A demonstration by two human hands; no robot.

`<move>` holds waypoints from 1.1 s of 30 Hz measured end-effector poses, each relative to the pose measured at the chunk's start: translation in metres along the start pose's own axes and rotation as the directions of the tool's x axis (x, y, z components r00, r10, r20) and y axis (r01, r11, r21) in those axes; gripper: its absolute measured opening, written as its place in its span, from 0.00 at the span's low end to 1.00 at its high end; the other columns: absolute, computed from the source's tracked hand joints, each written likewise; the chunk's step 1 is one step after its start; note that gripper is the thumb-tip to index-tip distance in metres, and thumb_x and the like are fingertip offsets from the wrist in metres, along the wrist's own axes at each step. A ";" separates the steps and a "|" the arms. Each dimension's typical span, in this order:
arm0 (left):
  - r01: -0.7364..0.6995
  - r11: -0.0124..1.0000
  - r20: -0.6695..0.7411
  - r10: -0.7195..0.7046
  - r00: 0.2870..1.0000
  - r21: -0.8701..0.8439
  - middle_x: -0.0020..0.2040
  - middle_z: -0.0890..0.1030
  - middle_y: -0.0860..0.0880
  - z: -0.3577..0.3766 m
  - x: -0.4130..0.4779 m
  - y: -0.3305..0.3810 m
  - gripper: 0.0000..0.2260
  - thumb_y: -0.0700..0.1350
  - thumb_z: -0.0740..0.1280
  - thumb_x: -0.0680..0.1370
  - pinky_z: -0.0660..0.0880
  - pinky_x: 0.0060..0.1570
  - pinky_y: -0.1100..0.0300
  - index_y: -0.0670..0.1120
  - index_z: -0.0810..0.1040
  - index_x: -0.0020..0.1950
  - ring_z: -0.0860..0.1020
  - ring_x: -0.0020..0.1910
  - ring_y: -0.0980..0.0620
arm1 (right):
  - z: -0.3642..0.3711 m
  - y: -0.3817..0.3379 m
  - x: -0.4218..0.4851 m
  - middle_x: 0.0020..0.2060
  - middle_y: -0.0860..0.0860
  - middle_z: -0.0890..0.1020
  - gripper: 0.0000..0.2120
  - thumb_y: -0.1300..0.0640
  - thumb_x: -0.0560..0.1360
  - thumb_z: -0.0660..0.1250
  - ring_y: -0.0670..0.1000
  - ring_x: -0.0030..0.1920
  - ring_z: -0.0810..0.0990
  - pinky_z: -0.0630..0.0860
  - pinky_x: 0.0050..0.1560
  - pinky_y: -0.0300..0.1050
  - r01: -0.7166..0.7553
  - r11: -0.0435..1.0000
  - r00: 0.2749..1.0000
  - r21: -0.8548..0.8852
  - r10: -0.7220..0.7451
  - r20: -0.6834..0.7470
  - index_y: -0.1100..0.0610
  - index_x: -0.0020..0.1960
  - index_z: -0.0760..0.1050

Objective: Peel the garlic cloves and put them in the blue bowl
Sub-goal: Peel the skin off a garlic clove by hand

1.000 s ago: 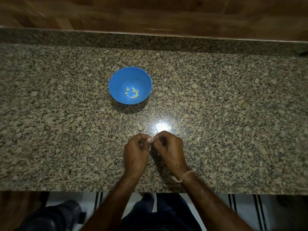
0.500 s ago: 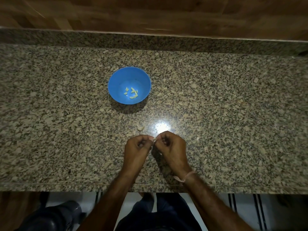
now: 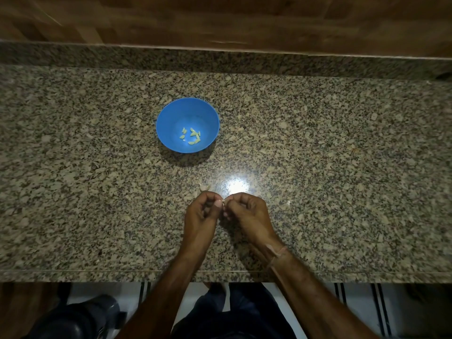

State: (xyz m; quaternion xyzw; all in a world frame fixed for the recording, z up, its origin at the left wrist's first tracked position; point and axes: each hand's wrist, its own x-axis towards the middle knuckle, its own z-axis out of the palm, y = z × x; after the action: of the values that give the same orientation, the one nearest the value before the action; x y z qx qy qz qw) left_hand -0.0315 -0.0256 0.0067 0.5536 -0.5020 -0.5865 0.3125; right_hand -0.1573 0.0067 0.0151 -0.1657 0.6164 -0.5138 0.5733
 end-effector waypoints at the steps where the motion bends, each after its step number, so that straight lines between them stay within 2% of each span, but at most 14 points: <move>1: 0.002 1.000 0.007 -0.002 1.000 -0.002 0.40 0.82 0.51 0.000 0.000 -0.002 0.06 0.43 0.65 0.84 0.74 0.40 0.62 0.46 0.80 0.48 0.78 0.39 0.57 | -0.002 0.000 0.001 0.36 0.58 0.84 0.04 0.66 0.79 0.70 0.53 0.37 0.81 0.81 0.42 0.48 0.073 0.992 0.997 -0.101 -0.072 0.007 0.68 0.48 0.82; 3: 0.018 1.000 0.015 -0.018 1.000 -0.012 0.42 0.82 0.49 0.001 0.001 -0.005 0.08 0.48 0.64 0.84 0.76 0.43 0.56 0.48 0.80 0.47 0.80 0.43 0.53 | -0.006 0.003 0.000 0.37 0.56 0.86 0.02 0.65 0.78 0.73 0.50 0.38 0.83 0.81 0.41 0.44 0.228 0.927 0.973 -0.298 -0.225 0.046 0.62 0.46 0.84; 5: 0.060 0.998 0.010 -0.059 0.998 -0.015 0.42 0.83 0.47 0.003 0.001 -0.007 0.10 0.48 0.64 0.85 0.77 0.44 0.53 0.47 0.81 0.48 0.80 0.43 0.51 | -0.008 0.007 -0.001 0.37 0.52 0.86 0.03 0.64 0.77 0.73 0.47 0.38 0.83 0.80 0.40 0.41 0.324 0.850 0.944 -0.416 -0.321 0.080 0.59 0.45 0.83; 9: 0.101 0.995 -0.016 -0.101 0.995 0.005 0.39 0.81 0.50 0.005 0.004 -0.010 0.11 0.46 0.63 0.86 0.74 0.43 0.53 0.46 0.80 0.47 0.78 0.39 0.53 | -0.015 0.015 0.003 0.37 0.48 0.86 0.06 0.62 0.77 0.71 0.49 0.39 0.85 0.83 0.42 0.51 0.332 0.760 0.935 -0.559 -0.342 0.091 0.52 0.44 0.83; 11: 0.093 0.994 -0.031 -0.092 0.995 0.065 0.39 0.81 0.53 0.004 0.005 -0.011 0.10 0.47 0.64 0.86 0.74 0.43 0.56 0.48 0.80 0.47 0.78 0.39 0.54 | -0.021 0.021 0.007 0.41 0.46 0.87 0.09 0.64 0.78 0.70 0.46 0.44 0.85 0.83 0.47 0.51 0.337 0.690 0.927 -0.641 -0.361 0.099 0.52 0.48 0.85; 13: 0.051 0.978 -0.045 -0.042 0.998 0.200 0.38 0.80 0.55 0.004 0.005 -0.012 0.09 0.48 0.65 0.85 0.72 0.39 0.62 0.49 0.80 0.47 0.77 0.37 0.56 | -0.024 0.022 0.007 0.48 0.47 0.88 0.12 0.66 0.78 0.68 0.46 0.50 0.86 0.84 0.54 0.50 0.363 0.653 0.908 -0.665 -0.407 0.097 0.54 0.54 0.87; 15: -0.013 0.932 -0.055 0.036 0.998 0.362 0.39 0.81 0.56 0.003 0.004 -0.009 0.07 0.49 0.66 0.84 0.70 0.36 0.63 0.50 0.81 0.49 0.78 0.37 0.58 | -0.021 0.016 0.005 0.49 0.47 0.88 0.09 0.63 0.80 0.70 0.46 0.52 0.86 0.84 0.55 0.49 0.376 0.723 0.910 -0.579 -0.407 0.082 0.56 0.56 0.87; 18: -0.046 0.883 -0.074 0.091 0.993 0.467 0.41 0.83 0.55 0.003 0.002 -0.004 0.07 0.49 0.66 0.84 0.74 0.38 0.58 0.50 0.82 0.50 0.80 0.40 0.57 | -0.015 0.006 0.001 0.43 0.48 0.88 0.03 0.63 0.79 0.74 0.47 0.47 0.87 0.83 0.49 0.42 0.350 0.837 0.932 -0.422 -0.355 0.068 0.58 0.50 0.87; 22: -0.049 0.883 -0.092 0.104 0.990 0.467 0.40 0.83 0.55 0.003 0.001 0.001 0.06 0.47 0.67 0.83 0.76 0.40 0.55 0.50 0.82 0.48 0.80 0.40 0.56 | -0.015 0.007 0.005 0.41 0.49 0.88 0.05 0.64 0.79 0.73 0.50 0.45 0.87 0.84 0.50 0.49 0.335 0.861 0.940 -0.382 -0.335 0.069 0.57 0.48 0.86; 25: -0.029 0.859 -0.099 0.093 0.991 0.511 0.38 0.82 0.56 0.002 0.000 0.003 0.06 0.49 0.68 0.82 0.73 0.37 0.57 0.52 0.82 0.46 0.79 0.39 0.58 | -0.017 0.007 0.004 0.43 0.49 0.88 0.04 0.64 0.79 0.73 0.50 0.48 0.87 0.83 0.51 0.46 0.334 0.885 0.942 -0.325 -0.325 0.082 0.57 0.49 0.86; 29: -0.029 0.831 -0.083 0.090 0.992 0.556 0.37 0.81 0.56 0.003 -0.001 0.003 0.08 0.49 0.68 0.82 0.67 0.34 0.59 0.53 0.80 0.44 0.78 0.37 0.59 | -0.014 0.009 0.003 0.41 0.51 0.88 0.04 0.65 0.79 0.73 0.50 0.45 0.87 0.81 0.47 0.40 0.318 0.902 0.948 -0.293 -0.306 0.086 0.59 0.47 0.85; 31: -0.024 0.856 -0.080 0.076 0.994 0.517 0.37 0.82 0.55 0.004 -0.003 0.003 0.08 0.48 0.67 0.82 0.69 0.35 0.58 0.53 0.80 0.43 0.79 0.37 0.59 | -0.015 0.012 0.007 0.42 0.53 0.87 0.04 0.65 0.79 0.72 0.52 0.45 0.87 0.82 0.47 0.44 0.293 0.913 0.956 -0.283 -0.280 0.088 0.60 0.47 0.85; 33: -0.001 0.901 -0.085 0.043 0.995 0.434 0.38 0.83 0.55 0.006 -0.004 0.002 0.09 0.48 0.67 0.83 0.76 0.39 0.55 0.52 0.81 0.44 0.81 0.39 0.57 | -0.016 0.014 0.009 0.42 0.58 0.87 0.04 0.66 0.80 0.71 0.55 0.44 0.86 0.83 0.48 0.49 0.241 0.945 0.970 -0.222 -0.228 0.083 0.62 0.49 0.84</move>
State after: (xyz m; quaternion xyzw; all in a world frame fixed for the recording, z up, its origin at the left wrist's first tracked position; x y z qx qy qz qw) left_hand -0.0368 -0.0211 0.0093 0.6301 -0.6110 -0.4303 0.2110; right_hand -0.1685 0.0128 -0.0039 -0.3177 0.6313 -0.4985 0.5021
